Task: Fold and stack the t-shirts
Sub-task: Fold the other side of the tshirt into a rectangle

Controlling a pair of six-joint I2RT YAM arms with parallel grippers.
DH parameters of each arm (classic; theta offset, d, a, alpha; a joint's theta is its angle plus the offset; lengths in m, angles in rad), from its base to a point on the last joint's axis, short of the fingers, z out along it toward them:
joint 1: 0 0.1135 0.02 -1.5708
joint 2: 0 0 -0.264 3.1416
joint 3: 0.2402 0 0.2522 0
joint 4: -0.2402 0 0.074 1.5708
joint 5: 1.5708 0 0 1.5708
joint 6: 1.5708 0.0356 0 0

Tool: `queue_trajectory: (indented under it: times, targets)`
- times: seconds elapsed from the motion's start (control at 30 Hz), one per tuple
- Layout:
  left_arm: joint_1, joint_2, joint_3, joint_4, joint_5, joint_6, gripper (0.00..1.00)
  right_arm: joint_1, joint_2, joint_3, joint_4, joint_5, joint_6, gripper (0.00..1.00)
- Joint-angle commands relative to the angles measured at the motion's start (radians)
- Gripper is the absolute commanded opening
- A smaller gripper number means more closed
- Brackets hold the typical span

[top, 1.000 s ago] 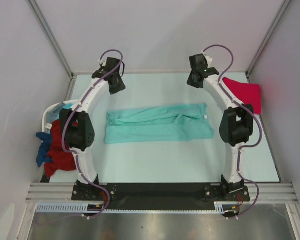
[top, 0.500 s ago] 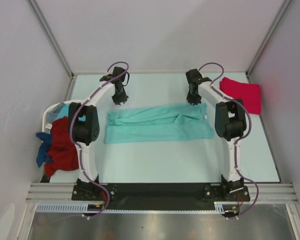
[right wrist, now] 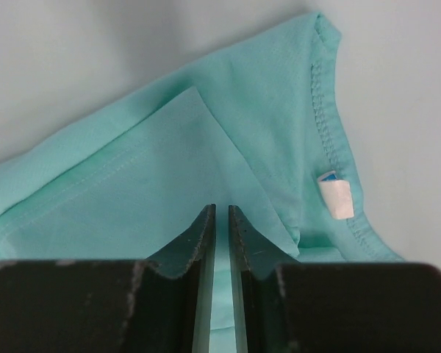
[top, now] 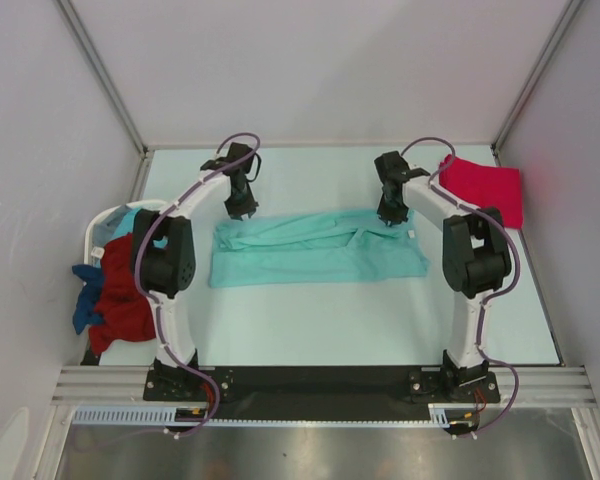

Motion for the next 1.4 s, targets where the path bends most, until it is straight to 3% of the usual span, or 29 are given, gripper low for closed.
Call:
queue_trajectory:
  times: [0.0,0.77,0.87,1.07,1.37]
  targets:
    - [-0.02,-0.084,-0.032,0.028,-0.005,0.005,0.3,0.014,-0.089,-0.051,0.036,0.021,0.011,0.18]
    - [-0.063,-0.205,-0.265,0.086,-0.031,-0.012,0.27,0.041,-0.296,-0.335,0.106,0.026,0.044,0.17]
    - [-0.063,-0.256,-0.254,0.092,-0.041,-0.014,0.27,0.045,-0.348,-0.25,0.142,0.02,0.028,0.2]
    - [-0.063,-0.271,-0.204,0.048,-0.058,-0.009,0.29,0.097,-0.127,0.12,0.021,-0.031,-0.011,0.21]
    - [-0.059,-0.189,-0.202,0.021,-0.064,-0.006,0.28,0.042,0.061,0.24,-0.042,-0.055,-0.038,0.21]
